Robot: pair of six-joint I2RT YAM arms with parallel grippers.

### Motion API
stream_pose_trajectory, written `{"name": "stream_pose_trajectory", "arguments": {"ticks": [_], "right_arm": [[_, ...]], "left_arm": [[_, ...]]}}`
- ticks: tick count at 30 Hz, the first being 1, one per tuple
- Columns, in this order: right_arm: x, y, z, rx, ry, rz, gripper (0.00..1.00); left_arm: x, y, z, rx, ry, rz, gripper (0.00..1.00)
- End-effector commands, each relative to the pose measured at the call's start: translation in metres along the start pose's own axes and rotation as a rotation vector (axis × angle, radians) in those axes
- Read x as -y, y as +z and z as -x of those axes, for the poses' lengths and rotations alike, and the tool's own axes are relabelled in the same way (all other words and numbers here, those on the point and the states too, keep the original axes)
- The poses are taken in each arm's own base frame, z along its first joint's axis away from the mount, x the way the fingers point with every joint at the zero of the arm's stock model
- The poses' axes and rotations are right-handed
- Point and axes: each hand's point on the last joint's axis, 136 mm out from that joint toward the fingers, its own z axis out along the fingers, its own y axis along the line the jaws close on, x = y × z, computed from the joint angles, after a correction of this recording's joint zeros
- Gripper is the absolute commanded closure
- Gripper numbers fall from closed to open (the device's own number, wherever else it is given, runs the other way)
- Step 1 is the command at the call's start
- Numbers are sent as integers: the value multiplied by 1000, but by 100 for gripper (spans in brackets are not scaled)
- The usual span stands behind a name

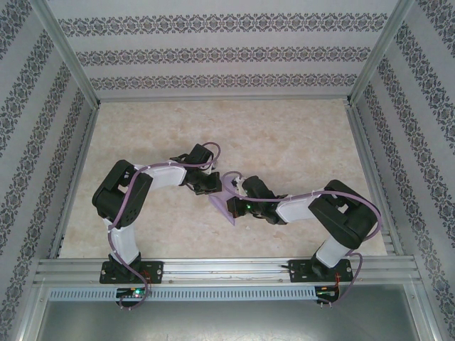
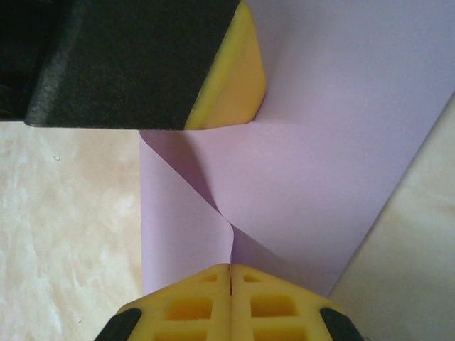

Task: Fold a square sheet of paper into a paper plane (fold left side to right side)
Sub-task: Third fold the triangle at the center of the table.

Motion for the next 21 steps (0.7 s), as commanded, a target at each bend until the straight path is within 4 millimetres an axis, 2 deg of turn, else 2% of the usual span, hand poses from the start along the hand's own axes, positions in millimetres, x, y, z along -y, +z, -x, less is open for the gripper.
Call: {"name": "stream_pose_trajectory", "arguments": {"ticks": [1, 11, 21], "right_arm": [[2, 2, 10, 21, -14, -17, 100], [-7, 0, 15, 31, -28, 23, 100], [-3, 5, 12, 17, -24, 10, 100]], "left_arm": [[-26, 12, -12, -51, -42, 74, 92], [-27, 12, -12, -51, -45, 74, 92], [-26, 12, -12, -51, -45, 74, 92]]}}
